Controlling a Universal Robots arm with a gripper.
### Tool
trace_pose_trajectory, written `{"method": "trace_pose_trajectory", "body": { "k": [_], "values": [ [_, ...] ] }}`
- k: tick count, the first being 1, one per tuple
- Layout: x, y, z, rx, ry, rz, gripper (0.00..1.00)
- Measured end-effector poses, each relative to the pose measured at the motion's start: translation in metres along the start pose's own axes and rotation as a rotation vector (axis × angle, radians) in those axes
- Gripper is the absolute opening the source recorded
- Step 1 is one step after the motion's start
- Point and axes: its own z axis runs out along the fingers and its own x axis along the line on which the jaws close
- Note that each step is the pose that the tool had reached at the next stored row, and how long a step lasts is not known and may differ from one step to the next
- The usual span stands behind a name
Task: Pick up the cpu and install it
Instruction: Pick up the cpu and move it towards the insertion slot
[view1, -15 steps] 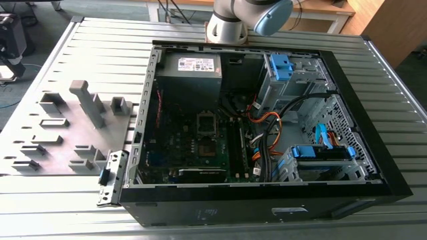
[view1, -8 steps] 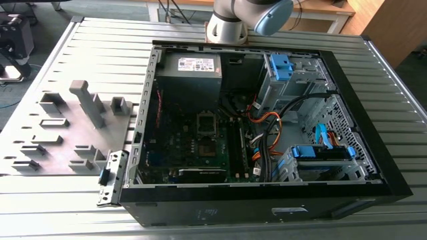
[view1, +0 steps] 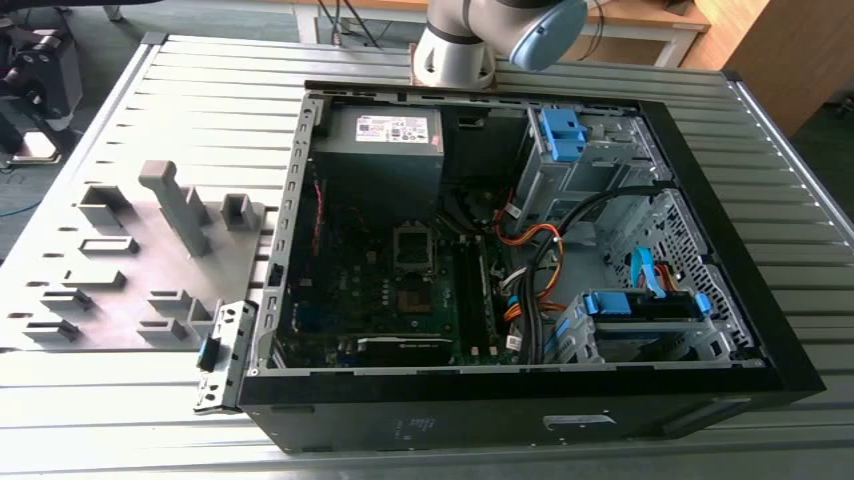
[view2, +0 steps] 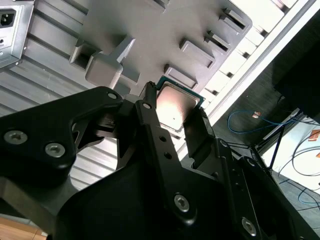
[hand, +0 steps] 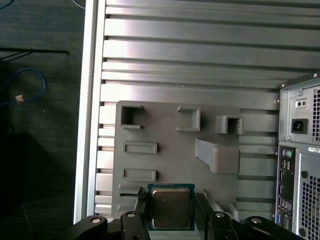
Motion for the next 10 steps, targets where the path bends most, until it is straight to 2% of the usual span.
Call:
{"method": "trace_pose_trajectory", "body": {
  "k": [10],
  "values": [
    [-0.0203, -0.0007, 0.0002, 0.0000, 0.0000, 0.000, 0.47]
  ]
}}
